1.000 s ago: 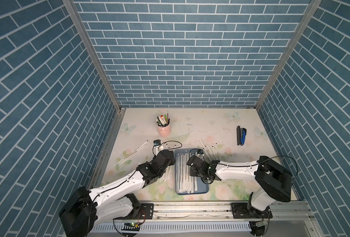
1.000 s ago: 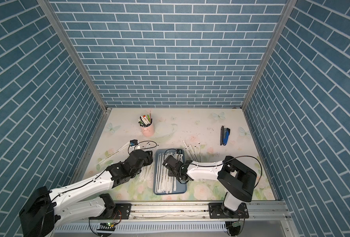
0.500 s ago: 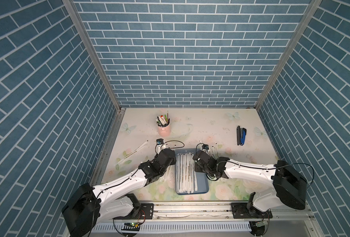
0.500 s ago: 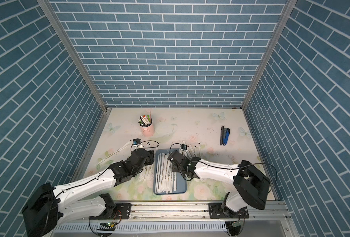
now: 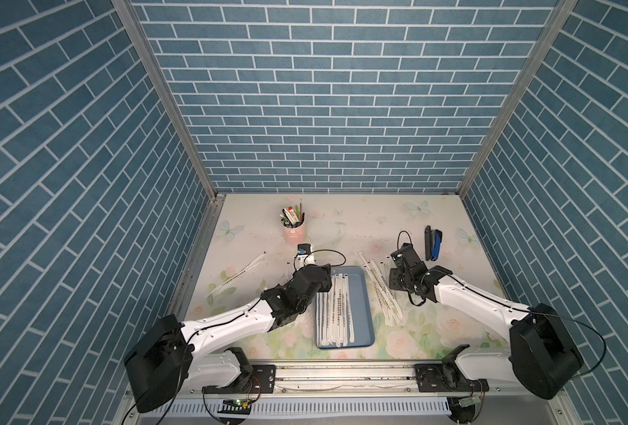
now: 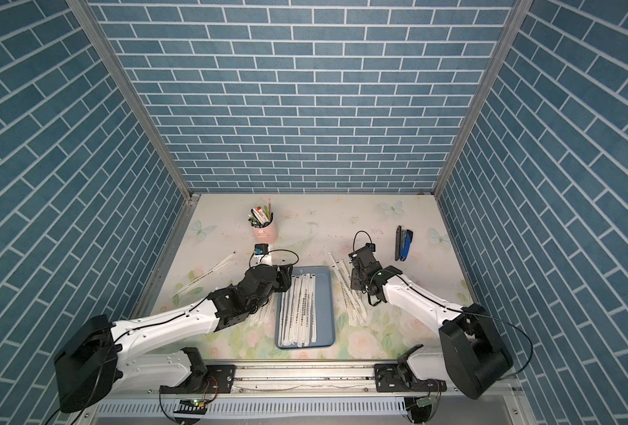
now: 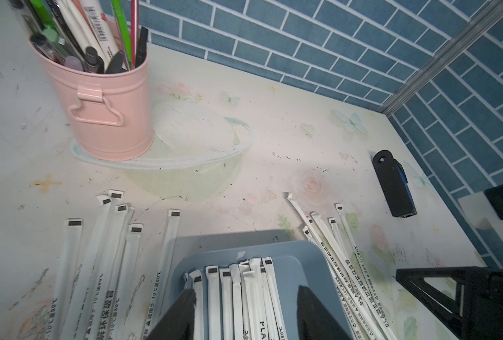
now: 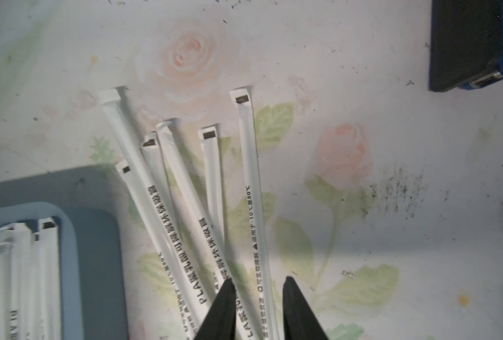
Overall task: Put the straws into the storage box
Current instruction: Pick up the straw from the center of the board.
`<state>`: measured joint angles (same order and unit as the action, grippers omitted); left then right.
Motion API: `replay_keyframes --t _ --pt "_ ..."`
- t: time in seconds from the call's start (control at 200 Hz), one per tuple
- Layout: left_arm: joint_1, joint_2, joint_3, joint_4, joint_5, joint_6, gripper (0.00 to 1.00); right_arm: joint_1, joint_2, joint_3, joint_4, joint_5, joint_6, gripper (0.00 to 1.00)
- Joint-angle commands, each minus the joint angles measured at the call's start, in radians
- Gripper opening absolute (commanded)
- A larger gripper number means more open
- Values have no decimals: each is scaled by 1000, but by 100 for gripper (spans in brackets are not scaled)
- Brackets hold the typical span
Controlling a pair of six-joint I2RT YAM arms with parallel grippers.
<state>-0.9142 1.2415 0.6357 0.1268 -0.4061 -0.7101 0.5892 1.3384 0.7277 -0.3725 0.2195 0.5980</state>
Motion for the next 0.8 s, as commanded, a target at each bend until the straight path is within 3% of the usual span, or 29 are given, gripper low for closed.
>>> replay_keyframes --t 0.0,0.415,0.795 --pt "-6 43 40 58 -14 -19 58 -26 46 -10 57 -41 -119 29" --pt "-5 103 68 65 -16 -43 59 -60 160 -15 151 -104 -173 29" --pt "-6 159 125 65 14 -9 62 -84 146 -88 188 -101 -206 13"
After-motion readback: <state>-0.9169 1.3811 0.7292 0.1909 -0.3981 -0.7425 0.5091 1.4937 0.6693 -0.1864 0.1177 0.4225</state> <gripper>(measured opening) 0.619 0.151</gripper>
